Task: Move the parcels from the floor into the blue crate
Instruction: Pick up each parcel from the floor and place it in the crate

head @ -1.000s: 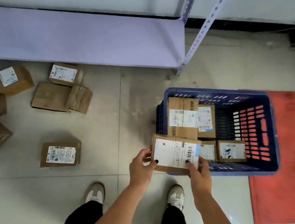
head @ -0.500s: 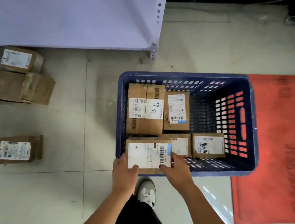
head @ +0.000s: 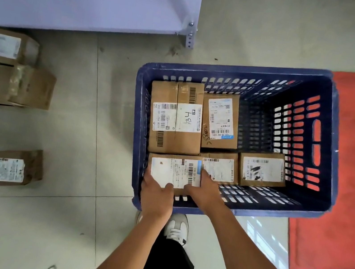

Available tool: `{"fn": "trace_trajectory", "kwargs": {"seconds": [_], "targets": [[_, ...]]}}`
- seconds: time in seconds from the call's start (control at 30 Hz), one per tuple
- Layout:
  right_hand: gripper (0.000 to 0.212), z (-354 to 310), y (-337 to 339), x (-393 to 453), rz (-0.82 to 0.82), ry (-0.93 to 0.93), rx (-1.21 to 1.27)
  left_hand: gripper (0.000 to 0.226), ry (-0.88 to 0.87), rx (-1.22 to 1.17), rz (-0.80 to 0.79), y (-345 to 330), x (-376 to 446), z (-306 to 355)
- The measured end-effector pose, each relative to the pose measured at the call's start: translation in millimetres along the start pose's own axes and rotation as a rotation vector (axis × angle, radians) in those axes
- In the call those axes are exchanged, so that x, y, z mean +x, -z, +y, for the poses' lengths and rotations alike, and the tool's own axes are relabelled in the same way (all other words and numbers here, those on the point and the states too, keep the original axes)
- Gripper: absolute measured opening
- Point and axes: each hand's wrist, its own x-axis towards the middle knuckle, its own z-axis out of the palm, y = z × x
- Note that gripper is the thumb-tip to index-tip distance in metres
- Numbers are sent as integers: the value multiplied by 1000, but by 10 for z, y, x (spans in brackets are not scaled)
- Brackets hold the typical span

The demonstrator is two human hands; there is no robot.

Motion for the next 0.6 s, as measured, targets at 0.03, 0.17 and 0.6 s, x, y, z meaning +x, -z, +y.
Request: {"fn": "trace_trajectory", "kwargs": {"seconds": [0.03, 0.17, 0.6], "targets": [[51, 15, -18, 33, -9, -6, 1, 64, -6, 12, 5, -39, 6, -28], [55, 69, -38, 210, -46, -4, -23, 64, -12, 16, 7, -154, 91, -34], [76, 151, -200, 657, -92, -15, -190, 45, 228, 154, -101, -326, 513, 34]]}}
